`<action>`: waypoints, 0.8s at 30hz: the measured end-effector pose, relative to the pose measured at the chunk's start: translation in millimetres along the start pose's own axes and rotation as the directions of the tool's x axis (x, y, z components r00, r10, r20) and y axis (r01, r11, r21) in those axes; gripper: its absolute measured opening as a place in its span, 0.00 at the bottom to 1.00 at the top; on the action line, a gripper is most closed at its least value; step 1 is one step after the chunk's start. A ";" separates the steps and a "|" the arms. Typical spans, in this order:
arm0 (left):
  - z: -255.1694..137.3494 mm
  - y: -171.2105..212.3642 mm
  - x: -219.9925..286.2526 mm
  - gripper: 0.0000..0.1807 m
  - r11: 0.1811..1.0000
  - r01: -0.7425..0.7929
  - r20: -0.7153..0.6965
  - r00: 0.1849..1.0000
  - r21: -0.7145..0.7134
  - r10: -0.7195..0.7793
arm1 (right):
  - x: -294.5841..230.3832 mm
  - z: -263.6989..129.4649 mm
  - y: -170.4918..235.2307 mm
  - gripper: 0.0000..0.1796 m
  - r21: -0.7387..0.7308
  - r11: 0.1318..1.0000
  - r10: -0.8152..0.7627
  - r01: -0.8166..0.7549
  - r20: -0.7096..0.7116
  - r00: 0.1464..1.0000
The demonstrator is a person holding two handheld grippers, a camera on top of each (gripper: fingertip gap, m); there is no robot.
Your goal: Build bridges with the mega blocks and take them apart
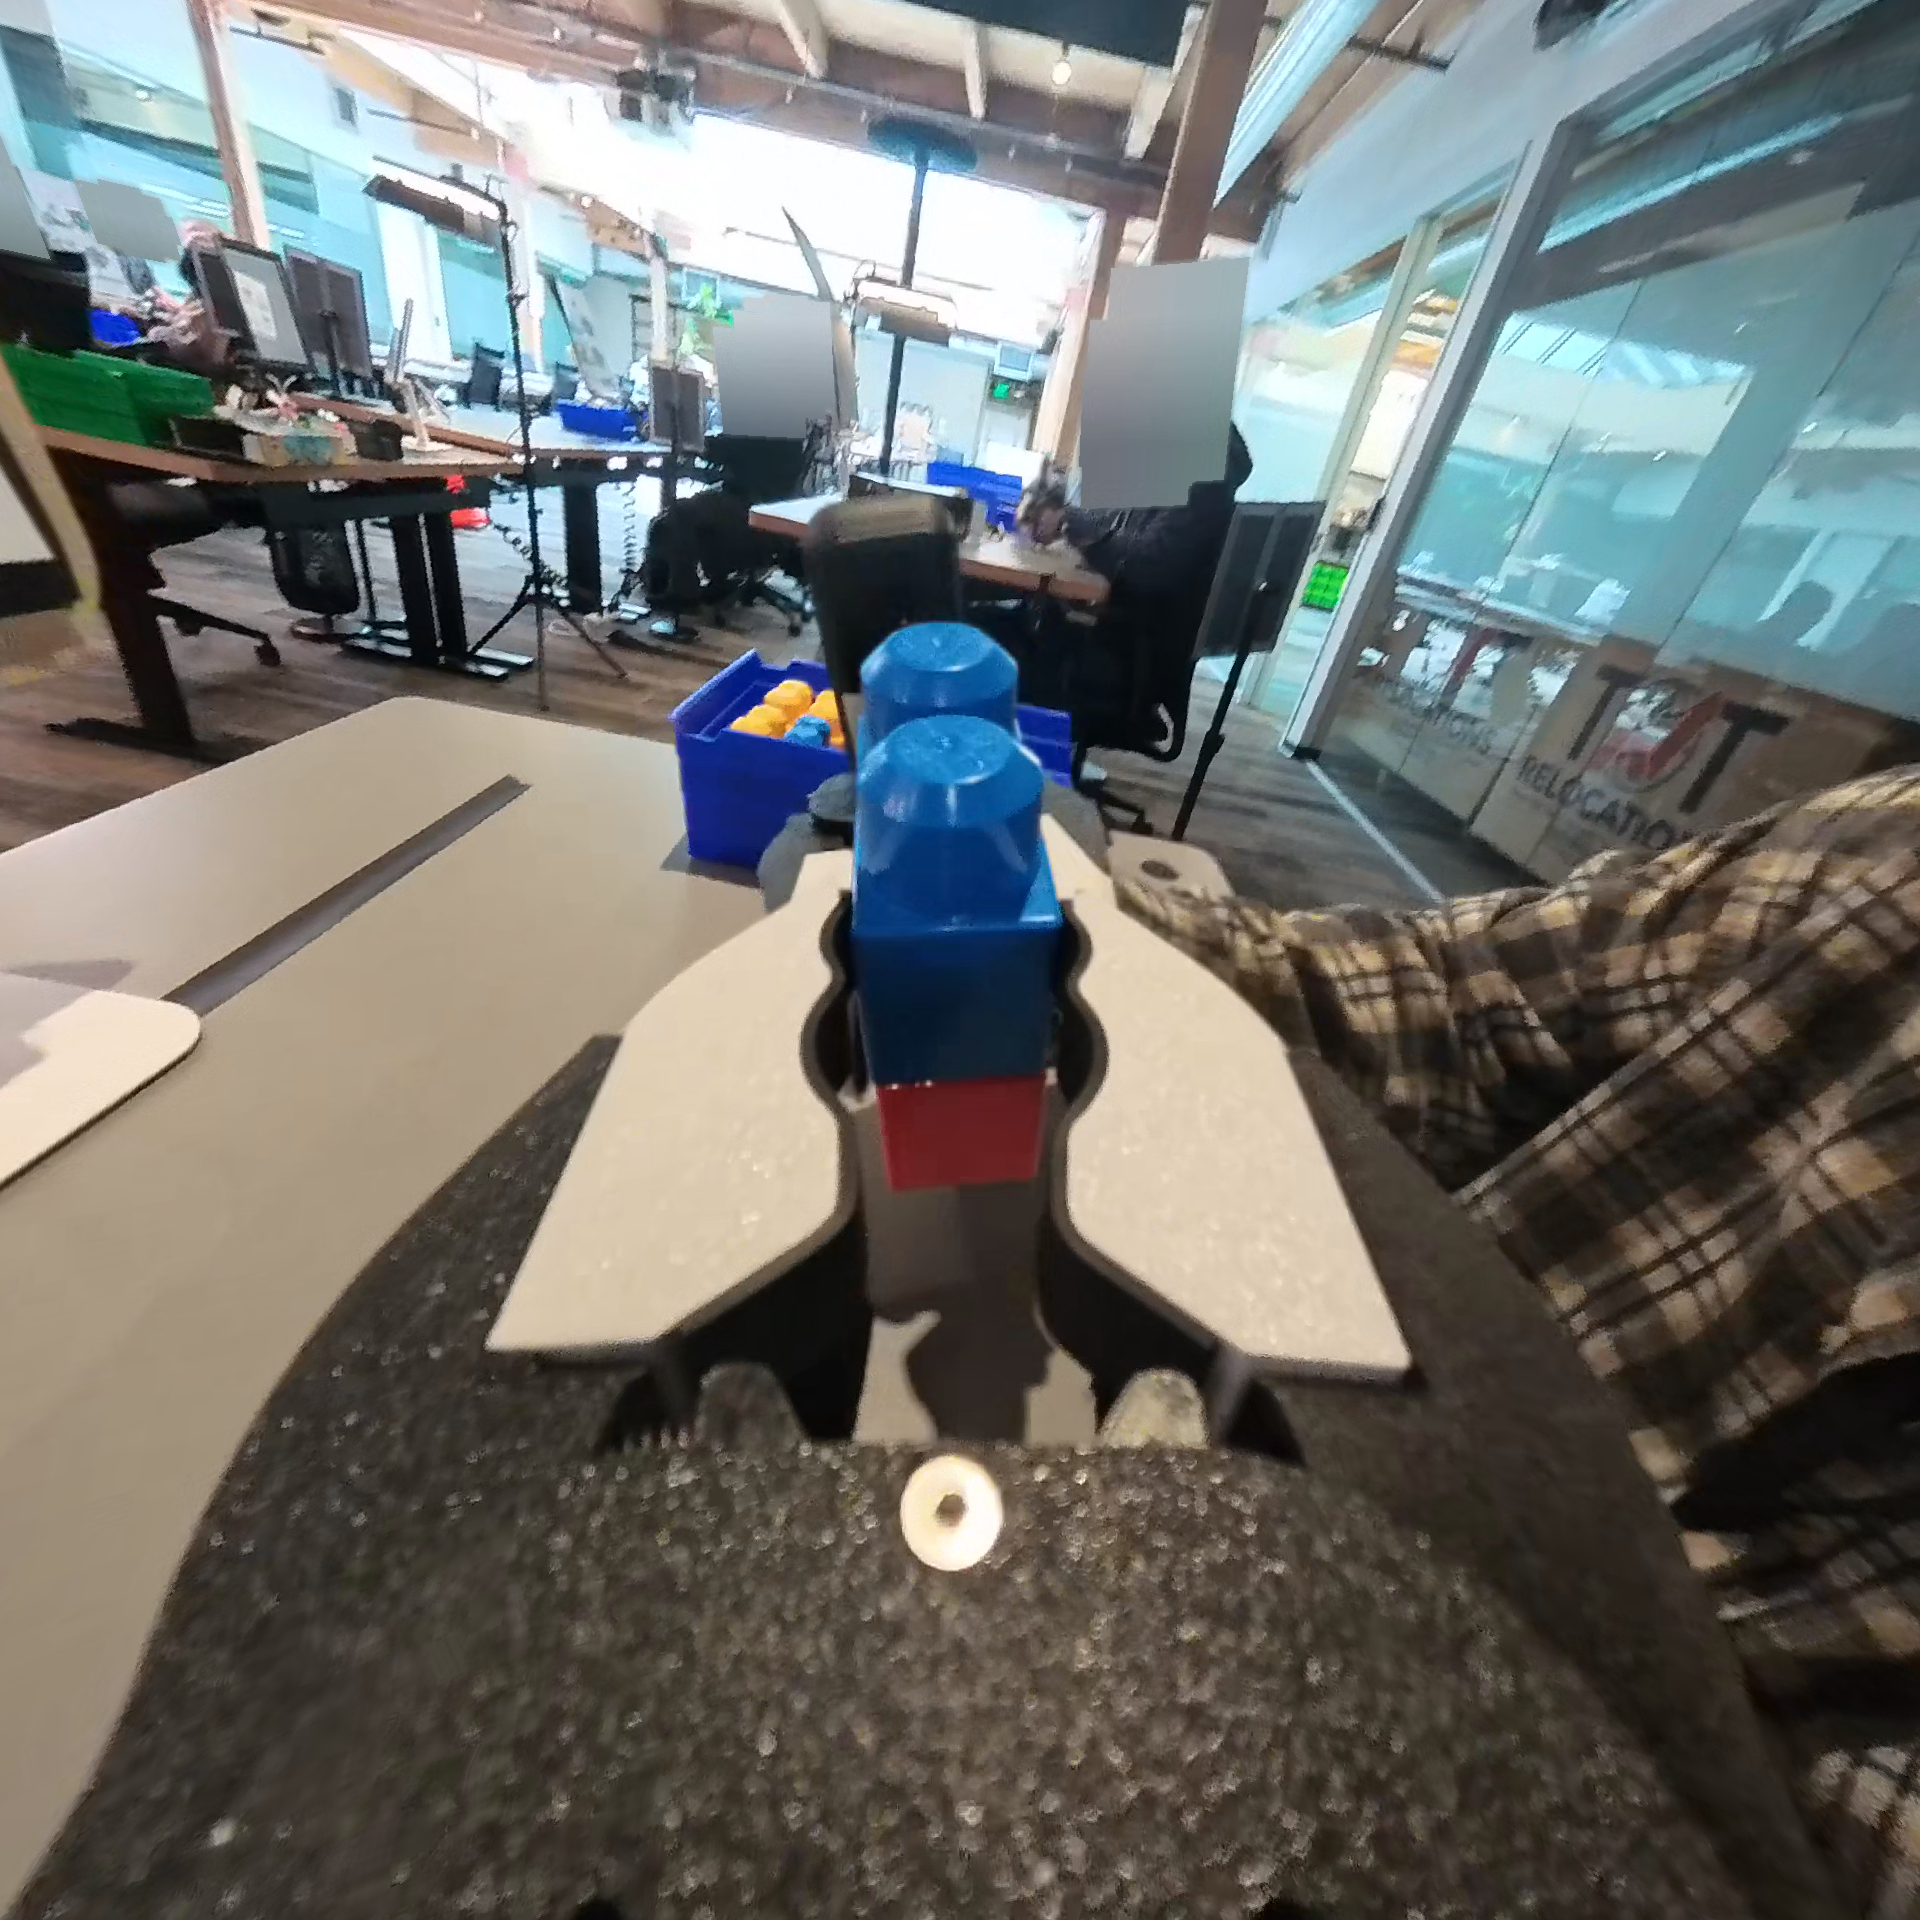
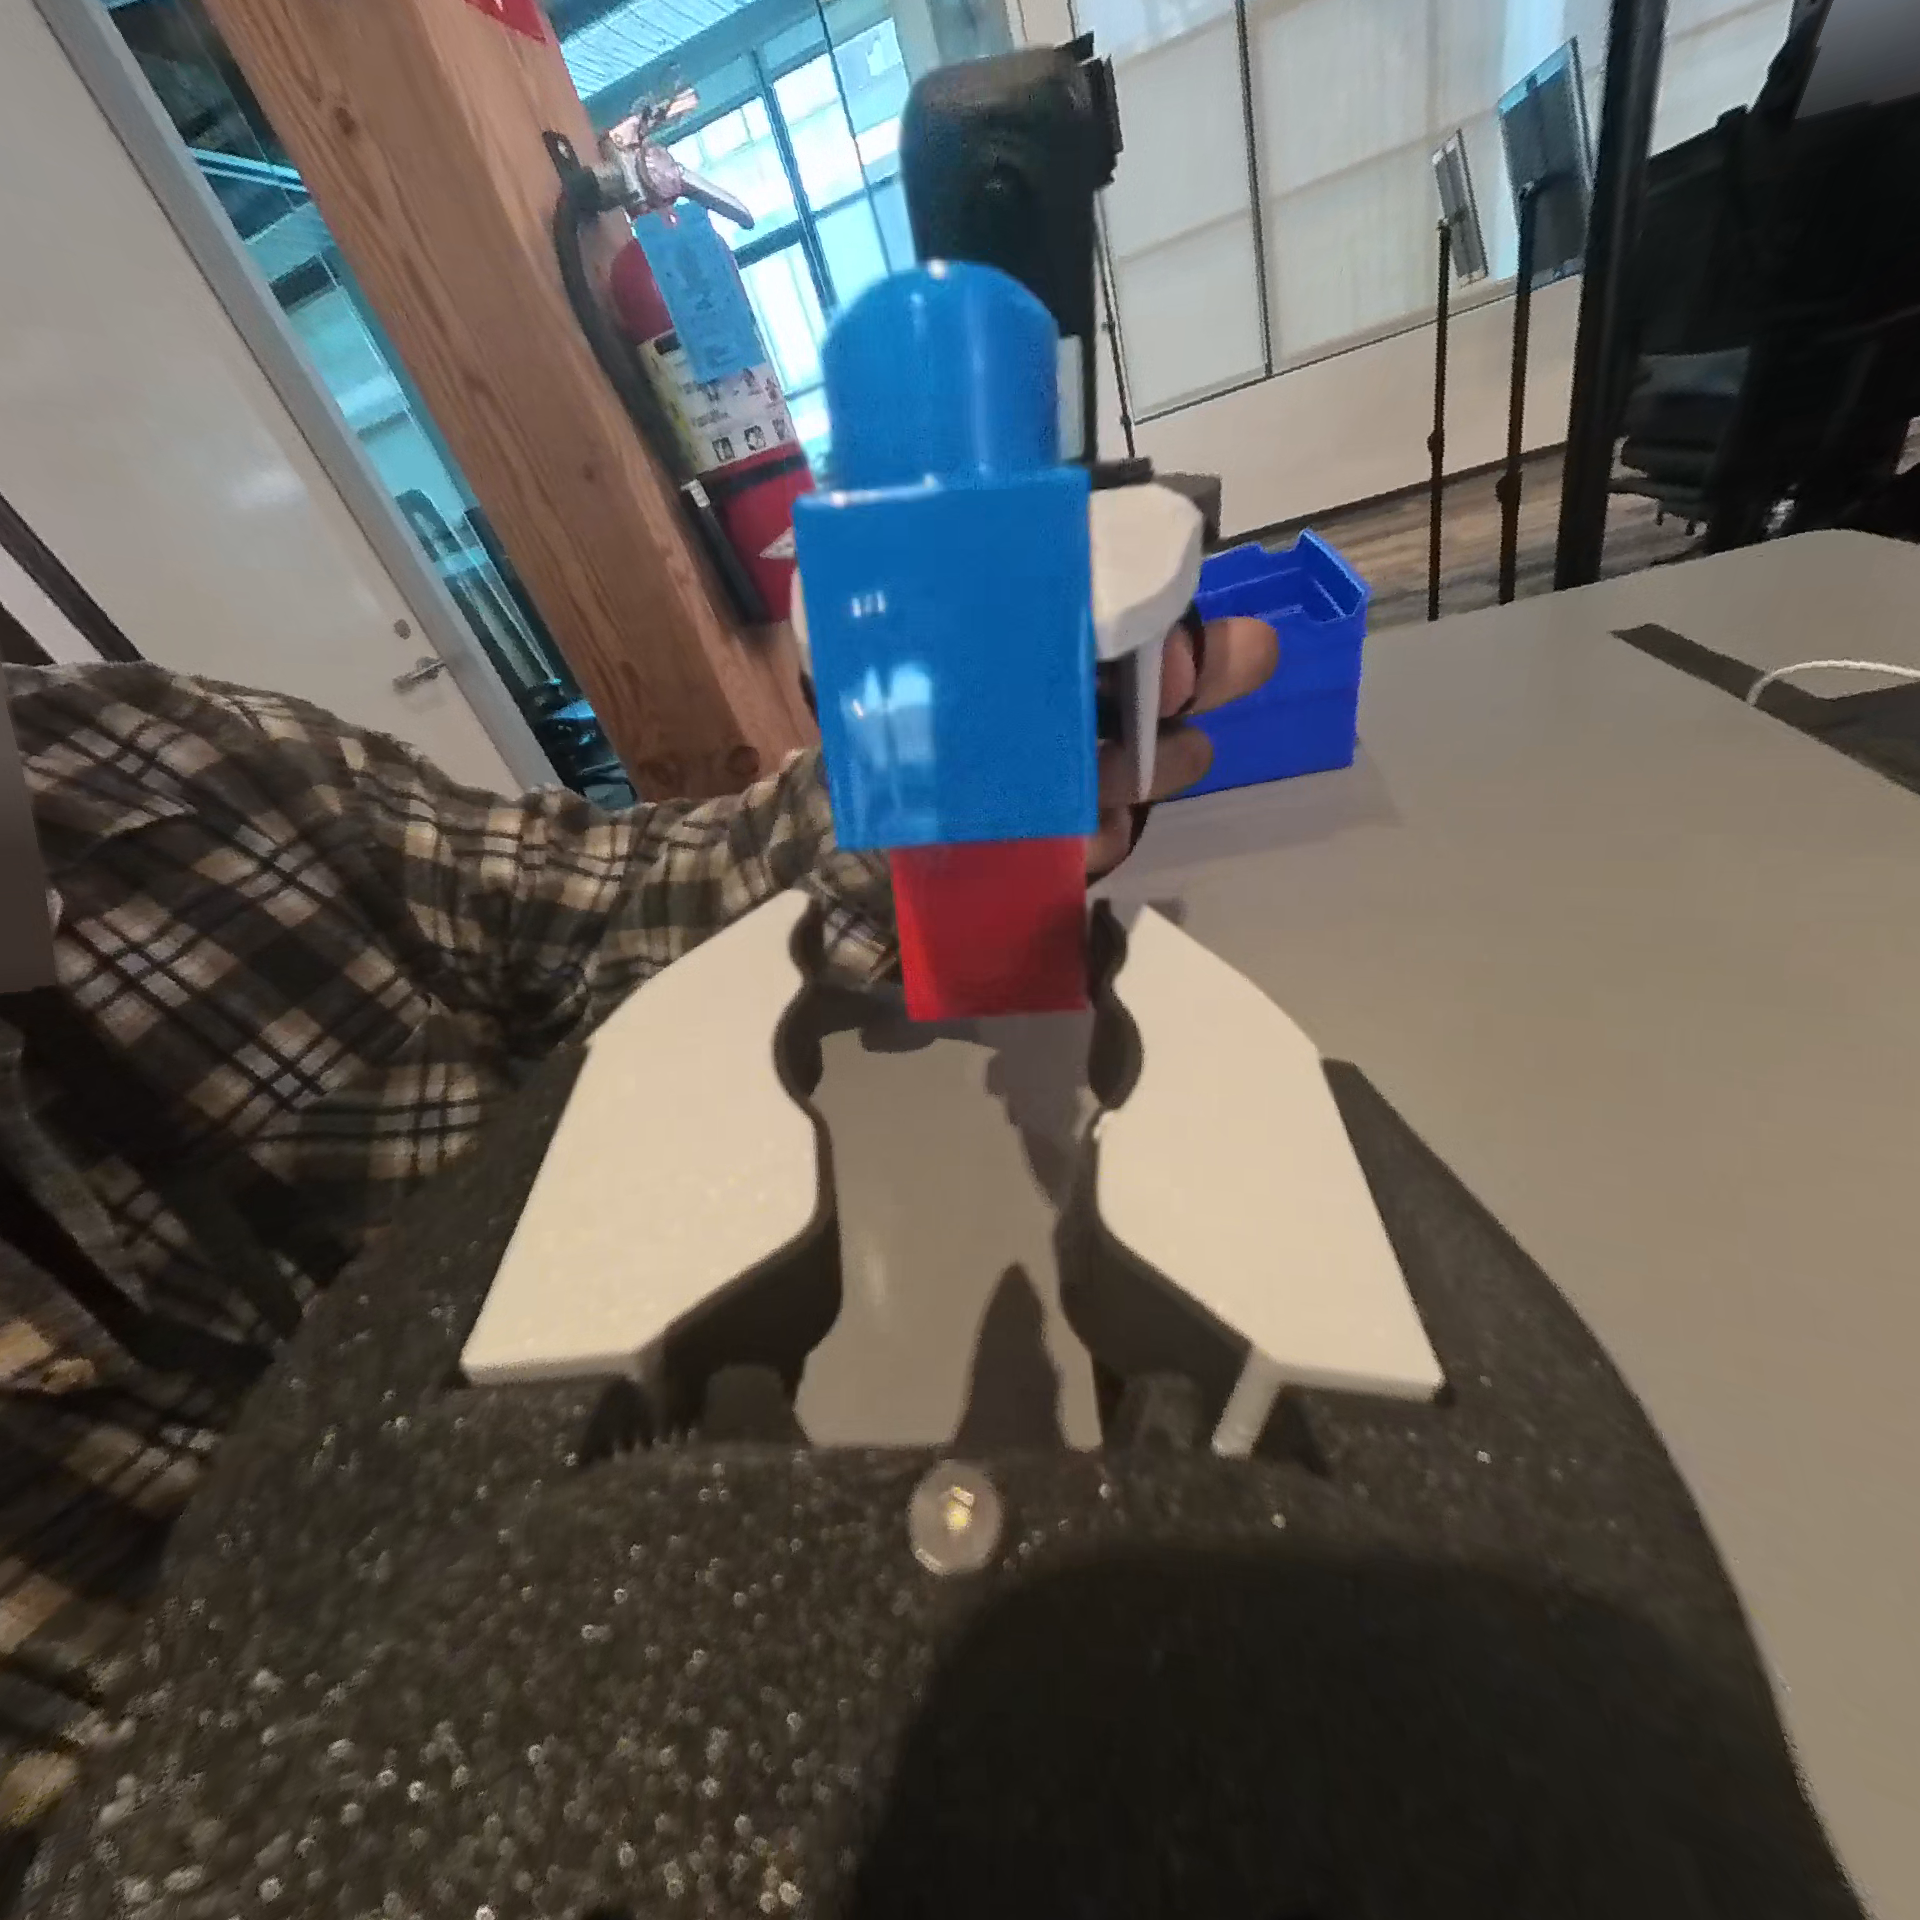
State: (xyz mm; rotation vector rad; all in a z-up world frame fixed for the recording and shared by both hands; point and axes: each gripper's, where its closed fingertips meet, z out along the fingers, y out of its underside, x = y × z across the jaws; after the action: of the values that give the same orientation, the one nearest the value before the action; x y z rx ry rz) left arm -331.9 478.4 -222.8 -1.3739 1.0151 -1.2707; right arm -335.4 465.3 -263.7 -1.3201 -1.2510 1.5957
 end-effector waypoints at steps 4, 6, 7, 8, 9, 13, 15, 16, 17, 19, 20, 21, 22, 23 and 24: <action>3.2 -3.5 3.8 0.20 0.999 -0.038 0.026 0.999 -0.002 0.038 | 2.6 0.8 -1.4 0.20 -0.009 1.000 -0.010 0.009 -0.047 0.999; 3.2 -5.0 2.6 0.20 0.998 -0.068 0.058 0.996 -0.002 0.068 | 4.1 -0.7 -3.8 0.20 0.000 1.000 -0.023 0.023 -0.072 0.997; 2.9 -5.7 1.6 0.20 0.997 -0.081 0.074 0.994 -0.003 0.081 | 5.0 -1.1 -4.8 0.19 0.001 0.999 -0.036 0.036 -0.091 0.995; 2.6 -6.2 0.6 0.20 0.996 -0.092 0.089 0.992 -0.006 0.092 | 6.3 -1.0 -5.3 0.19 -0.002 0.999 -0.047 0.047 -0.110 0.993; 2.4 -6.5 0.5 0.20 0.995 -0.101 0.097 0.990 -0.009 0.102 | 6.4 -0.7 -5.3 0.19 -0.007 0.998 -0.058 0.058 -0.120 0.991; 2.1 -7.7 0.6 0.20 0.993 -0.120 0.112 0.986 -0.020 0.122 | 7.0 0.1 -6.4 0.19 -0.002 0.997 -0.074 0.074 -0.131 0.989; 1.5 -6.6 2.3 0.20 0.992 -0.120 0.087 0.989 -0.028 0.122 | 6.4 1.0 -5.2 0.19 -0.010 0.996 -0.087 0.086 -0.125 0.988; 0.7 -6.4 3.8 0.20 0.992 -0.121 0.068 0.990 -0.028 0.122 | 5.7 2.0 -4.9 0.19 -0.011 0.995 -0.096 0.095 -0.119 0.988; 0.0 -6.1 5.6 0.20 0.993 -0.113 0.047 0.992 -0.025 0.114 | 3.9 3.3 -4.1 0.19 -0.014 0.995 -0.098 0.097 -0.102 0.990; -0.8 -4.2 6.9 0.20 0.995 -0.096 0.019 0.995 -0.032 0.097 | 2.6 5.6 -1.0 0.19 -0.030 0.995 -0.094 0.092 -0.088 0.992; -1.1 -2.3 7.2 0.20 0.995 -0.096 0.011 0.995 -0.040 0.097 | 2.8 6.1 1.0 0.19 -0.041 0.995 -0.098 0.095 -0.089 0.991; -1.2 -0.4 7.8 0.20 0.994 -0.097 0.000 0.995 -0.051 0.098 | 2.6 6.6 3.4 0.19 -0.055 0.994 -0.101 0.096 -0.087 0.991; -1.5 1.1 8.7 0.20 0.993 -0.101 -0.010 0.995 -0.060 0.101 | 2.0 7.1 5.0 0.19 -0.066 0.993 -0.104 0.099 -0.084 0.991; -1.7 1.9 9.7 0.20 0.993 -0.102 -0.019 0.995 -0.065 0.101 | 1.1 7.4 5.9 0.19 -0.071 0.992 -0.106 0.101 -0.078 0.991; -2.0 2.3 10.3 0.20 0.993 -0.102 -0.026 0.995 -0.066 0.100 | 0.8 7.6 6.1 0.19 -0.072 0.992 -0.105 0.099 -0.076 0.992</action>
State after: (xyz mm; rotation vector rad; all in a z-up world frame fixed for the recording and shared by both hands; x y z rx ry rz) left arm -332.7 467.7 -223.1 -1.3441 1.1378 -1.1890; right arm -342.6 462.5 -269.7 -1.3272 -1.3129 1.4271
